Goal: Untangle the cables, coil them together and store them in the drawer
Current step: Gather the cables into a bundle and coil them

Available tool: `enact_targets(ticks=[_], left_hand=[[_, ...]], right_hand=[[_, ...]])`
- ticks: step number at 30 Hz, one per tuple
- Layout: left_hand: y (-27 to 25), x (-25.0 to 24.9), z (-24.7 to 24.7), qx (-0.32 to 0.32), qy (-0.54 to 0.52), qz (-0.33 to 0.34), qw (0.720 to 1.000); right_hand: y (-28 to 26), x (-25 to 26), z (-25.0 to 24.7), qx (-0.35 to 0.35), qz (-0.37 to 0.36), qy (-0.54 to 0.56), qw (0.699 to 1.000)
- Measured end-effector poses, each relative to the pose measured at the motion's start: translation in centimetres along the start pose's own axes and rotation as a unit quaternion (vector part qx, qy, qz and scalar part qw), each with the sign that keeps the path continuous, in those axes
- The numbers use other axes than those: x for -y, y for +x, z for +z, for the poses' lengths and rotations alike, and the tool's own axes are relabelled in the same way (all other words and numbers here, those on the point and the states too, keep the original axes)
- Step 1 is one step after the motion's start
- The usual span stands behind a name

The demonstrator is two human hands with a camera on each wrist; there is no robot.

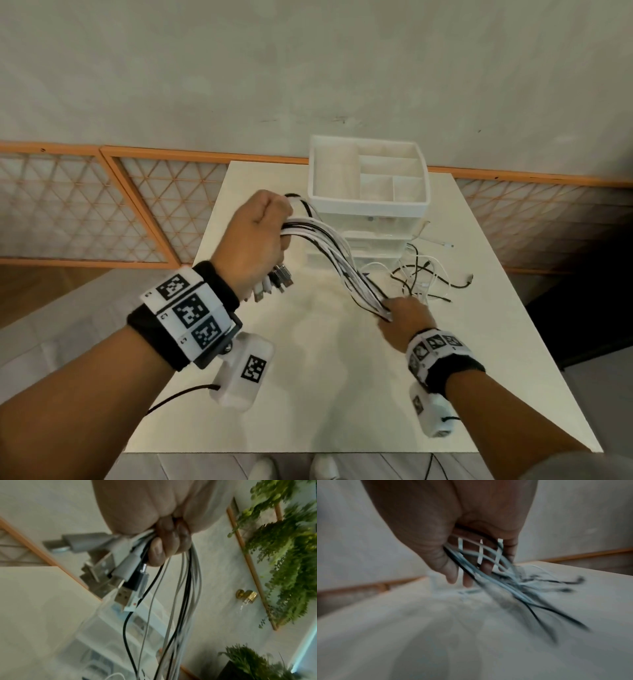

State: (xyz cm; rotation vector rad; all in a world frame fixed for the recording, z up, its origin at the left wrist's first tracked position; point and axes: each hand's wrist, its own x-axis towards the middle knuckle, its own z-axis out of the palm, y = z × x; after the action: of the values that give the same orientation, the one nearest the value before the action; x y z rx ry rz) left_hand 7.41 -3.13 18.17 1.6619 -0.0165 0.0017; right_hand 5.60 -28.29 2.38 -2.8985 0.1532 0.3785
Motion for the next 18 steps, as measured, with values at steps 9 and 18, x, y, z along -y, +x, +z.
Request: enact_targets(ticks=[9, 18], left_hand=[[-0.6, 4.0, -0.8, 0.004, 0.131, -0.026, 0.991], [-1.9, 3.7, 2.5, 0.126, 0.179, -0.002, 0.976]], right_hand=[[-0.7, -1.5, -3.7, 0.06, 0.015, -0.036, 0.997], [-3.9, 10.5, -6.0, -0.149, -0.29, 0.238, 0.915]])
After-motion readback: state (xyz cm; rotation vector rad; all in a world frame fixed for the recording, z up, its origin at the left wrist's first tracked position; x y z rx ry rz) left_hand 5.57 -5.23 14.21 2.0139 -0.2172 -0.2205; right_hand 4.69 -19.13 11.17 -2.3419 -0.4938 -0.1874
